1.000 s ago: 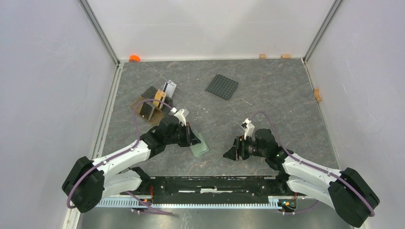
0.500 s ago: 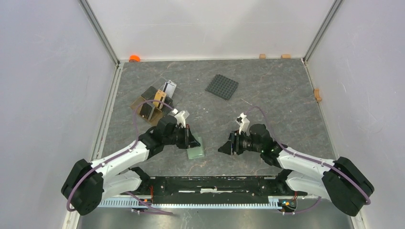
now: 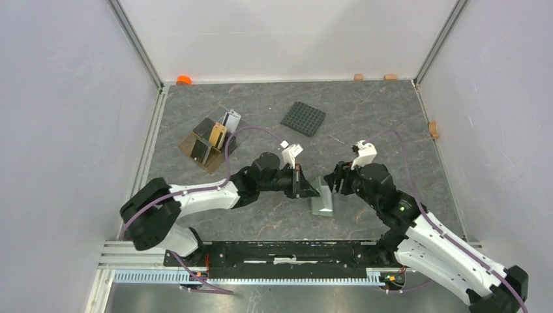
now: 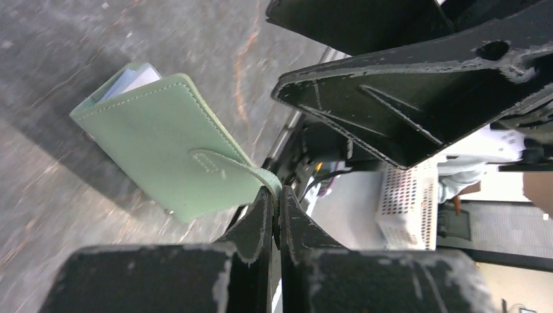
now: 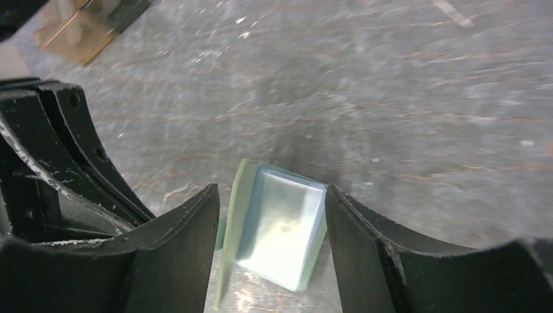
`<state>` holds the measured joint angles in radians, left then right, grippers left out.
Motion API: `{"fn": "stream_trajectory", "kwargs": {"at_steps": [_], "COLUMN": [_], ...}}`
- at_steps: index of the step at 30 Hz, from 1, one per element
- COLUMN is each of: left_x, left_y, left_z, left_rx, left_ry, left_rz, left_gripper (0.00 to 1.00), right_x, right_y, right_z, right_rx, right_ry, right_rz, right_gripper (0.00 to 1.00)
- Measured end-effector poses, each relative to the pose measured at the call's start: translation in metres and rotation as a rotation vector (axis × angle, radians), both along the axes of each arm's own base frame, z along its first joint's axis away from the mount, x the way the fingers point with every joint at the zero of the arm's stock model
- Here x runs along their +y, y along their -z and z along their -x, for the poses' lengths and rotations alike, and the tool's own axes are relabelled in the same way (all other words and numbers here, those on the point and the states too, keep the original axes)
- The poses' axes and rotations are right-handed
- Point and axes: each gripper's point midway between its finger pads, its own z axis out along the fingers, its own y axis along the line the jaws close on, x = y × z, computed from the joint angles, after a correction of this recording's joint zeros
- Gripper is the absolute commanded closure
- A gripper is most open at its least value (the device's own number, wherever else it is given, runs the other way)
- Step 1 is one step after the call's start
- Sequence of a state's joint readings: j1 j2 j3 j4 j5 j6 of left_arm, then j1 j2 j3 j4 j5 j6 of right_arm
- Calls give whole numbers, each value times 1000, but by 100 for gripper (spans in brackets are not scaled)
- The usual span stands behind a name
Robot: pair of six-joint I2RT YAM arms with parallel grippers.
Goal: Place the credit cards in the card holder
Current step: Open the card holder at the center of the board.
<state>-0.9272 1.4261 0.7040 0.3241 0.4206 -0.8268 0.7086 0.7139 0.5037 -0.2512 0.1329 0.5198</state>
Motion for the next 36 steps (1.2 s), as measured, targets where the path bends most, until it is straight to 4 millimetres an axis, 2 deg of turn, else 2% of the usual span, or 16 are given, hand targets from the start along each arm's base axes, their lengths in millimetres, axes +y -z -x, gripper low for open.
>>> {"fn": "stream_trajectory", "kwargs": {"at_steps": [3, 6, 9, 15, 17, 21, 24, 29, 36], "left_x": [-19, -24, -20, 7, 14, 26, 36, 46, 53], "left_y": [-6, 2, 14, 50, 54, 48, 47, 61, 75], "left_z": [-6, -12, -15, -10, -6, -2, 0, 6, 10], "left_rx": [20, 39, 57, 108, 114, 104, 100, 128, 143], "left_ry": [-19, -44, -57, -90, -94, -105, -117, -122, -124], "left_rz": [79, 84, 66, -1, -10, 4, 8, -33, -92], "left_gripper": [98, 98, 98, 98, 98, 98, 98, 98, 98], "right_x": [-24, -38, -41, -24, -14, -3, -1, -3, 3], "right_y": [-14, -19, -14, 16, 28, 51, 57, 58, 78], "right_z": [-2, -2, 0, 4, 5, 10, 8, 1, 12], "right_rx": [-46, -65, -55, 31, 74, 153, 184, 207, 269], "right_ry": [87, 131, 128, 16, -37, -115, -144, -171, -241], "right_rz": [42, 73, 103, 161, 172, 169, 136, 74, 51], "right_gripper": [32, 32, 33, 36, 38, 39, 40, 44, 44]}}
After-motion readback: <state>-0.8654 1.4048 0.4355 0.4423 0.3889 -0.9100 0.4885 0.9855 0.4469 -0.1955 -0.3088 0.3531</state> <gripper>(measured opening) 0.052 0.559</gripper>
